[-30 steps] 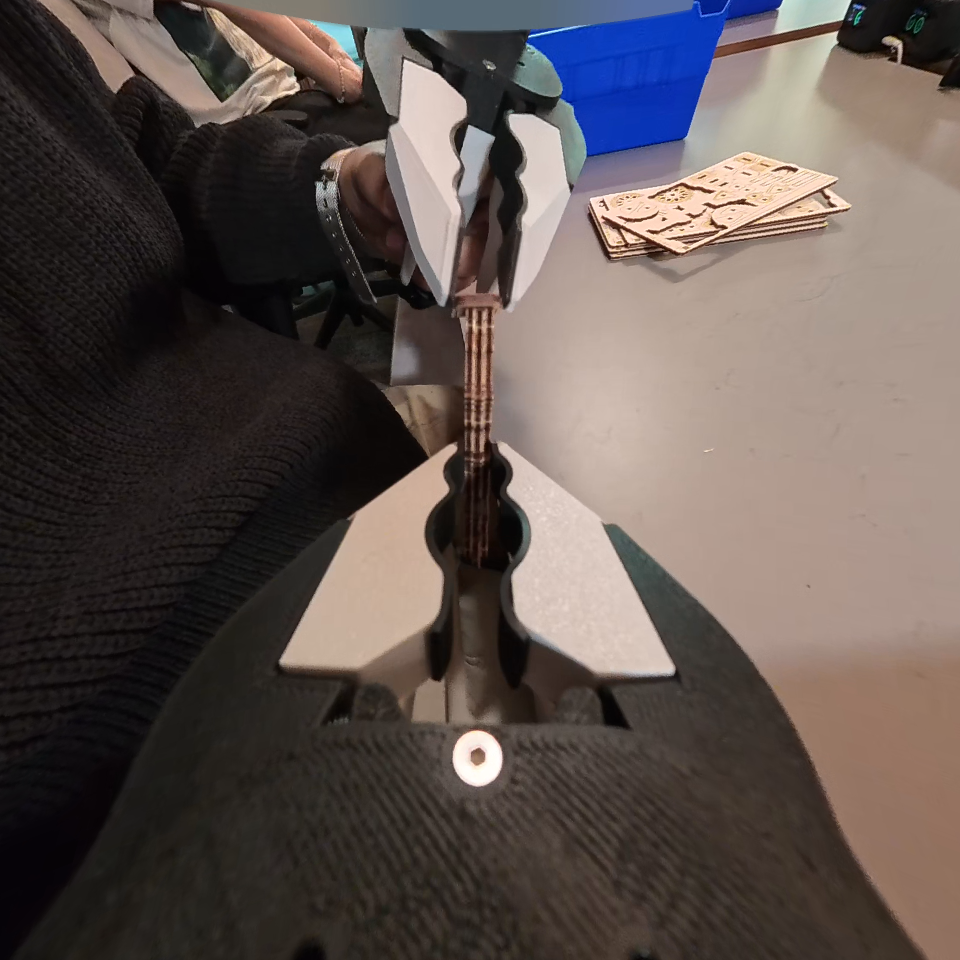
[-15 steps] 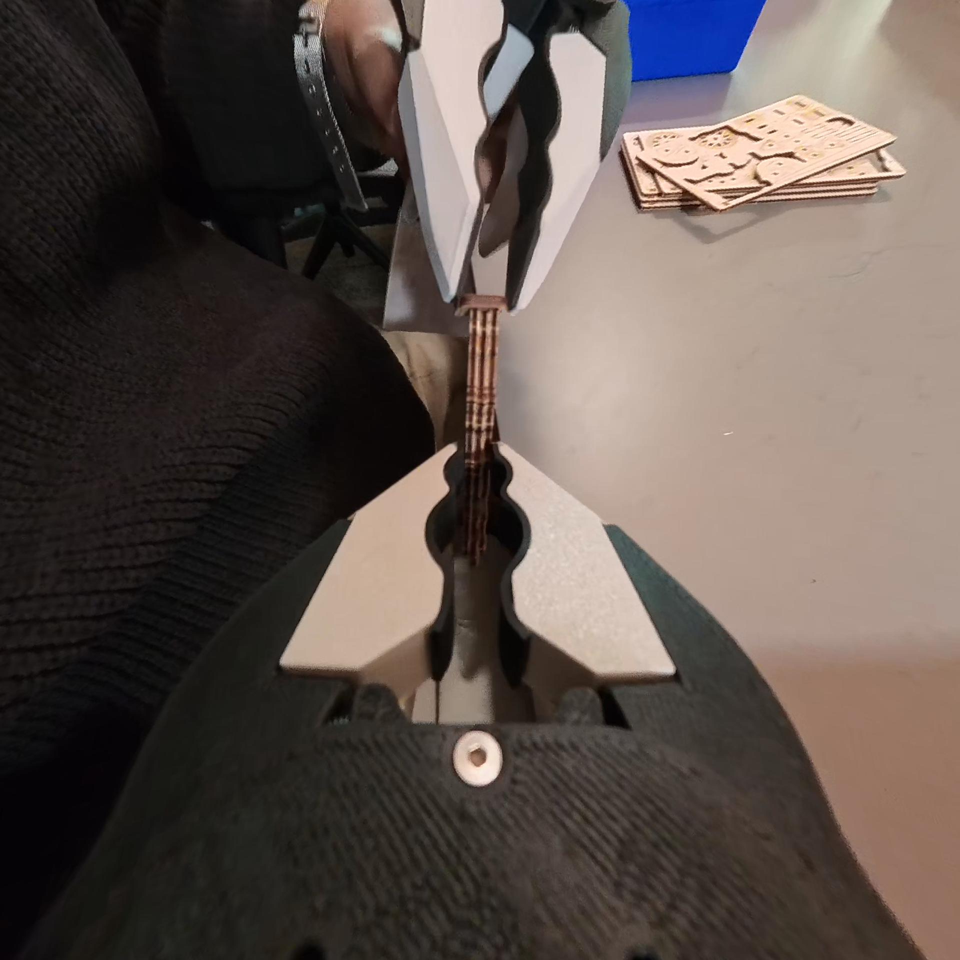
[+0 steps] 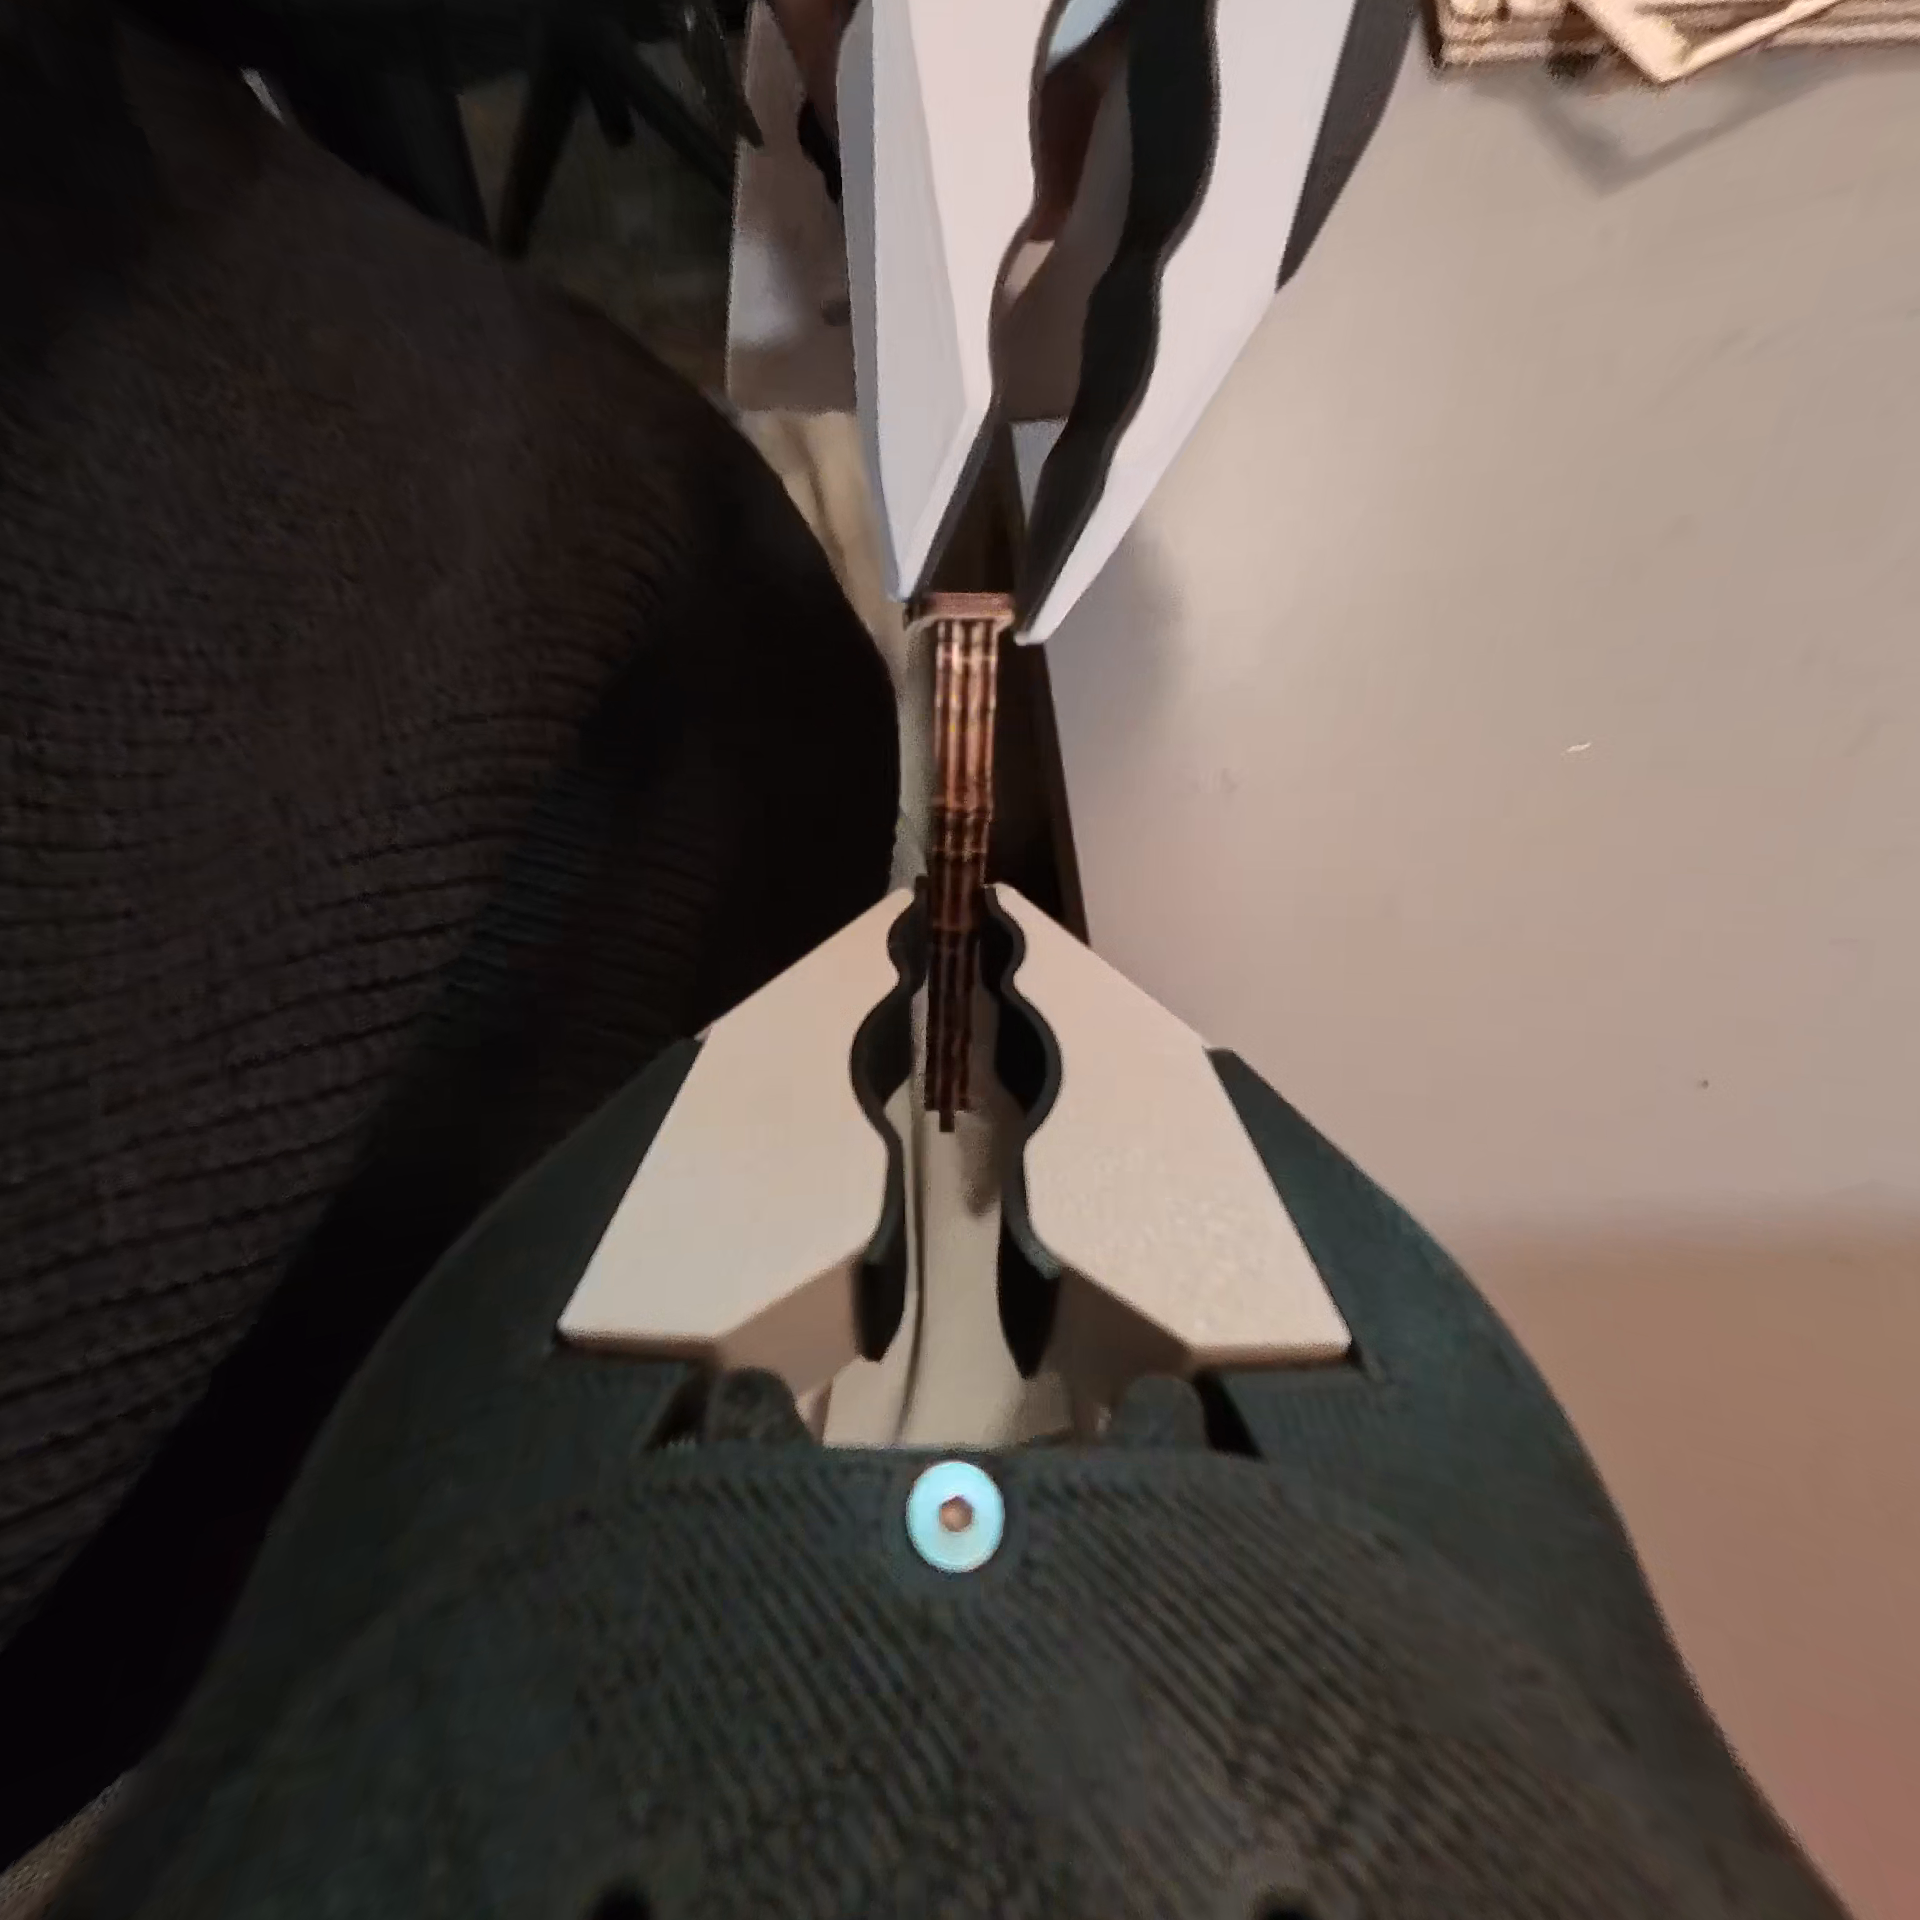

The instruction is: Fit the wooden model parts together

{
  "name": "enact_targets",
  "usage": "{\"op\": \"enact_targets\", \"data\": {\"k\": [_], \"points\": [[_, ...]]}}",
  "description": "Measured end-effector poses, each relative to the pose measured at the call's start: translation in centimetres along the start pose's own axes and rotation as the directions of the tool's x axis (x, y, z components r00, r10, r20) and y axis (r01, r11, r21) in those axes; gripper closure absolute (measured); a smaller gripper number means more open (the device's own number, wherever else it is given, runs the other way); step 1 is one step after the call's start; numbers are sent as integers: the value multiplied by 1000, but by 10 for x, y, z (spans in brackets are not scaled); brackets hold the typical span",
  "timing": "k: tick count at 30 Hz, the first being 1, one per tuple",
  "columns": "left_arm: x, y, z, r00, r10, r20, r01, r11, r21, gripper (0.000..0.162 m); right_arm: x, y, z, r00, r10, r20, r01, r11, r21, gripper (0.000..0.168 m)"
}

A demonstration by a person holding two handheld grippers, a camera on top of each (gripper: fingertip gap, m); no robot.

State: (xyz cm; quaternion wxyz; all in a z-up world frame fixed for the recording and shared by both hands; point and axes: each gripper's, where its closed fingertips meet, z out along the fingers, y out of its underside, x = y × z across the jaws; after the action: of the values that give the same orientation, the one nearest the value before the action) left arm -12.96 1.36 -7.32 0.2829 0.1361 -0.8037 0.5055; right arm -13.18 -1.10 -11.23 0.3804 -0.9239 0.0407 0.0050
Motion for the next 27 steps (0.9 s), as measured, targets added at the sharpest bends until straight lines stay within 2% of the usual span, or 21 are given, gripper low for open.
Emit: {"op": "enact_targets", "data": {"k": [7, 13, 18, 27], "points": [[7, 14, 20, 996, -33, -81, 28, 997, -70, 151, -16, 14, -4, 999, -9, 45, 13, 995, -94, 161], [18, 19, 34, 982, -84, -167, 67, 992, -105, 151, -29, 24, -9, 990, -43, 138, 54, 996, -76, 161], [39, 22, 36, 943, -155, -296, 123, 985, -124, 153, -47, 19, -13, 971, -105, 214, 111, 994, -17, 161], [52, 31, 39, 906, -252, -340, 210, 965, -157, 152, -61, 18, -9, 958, -174, 229, 187, 982, -38, 161]]}}
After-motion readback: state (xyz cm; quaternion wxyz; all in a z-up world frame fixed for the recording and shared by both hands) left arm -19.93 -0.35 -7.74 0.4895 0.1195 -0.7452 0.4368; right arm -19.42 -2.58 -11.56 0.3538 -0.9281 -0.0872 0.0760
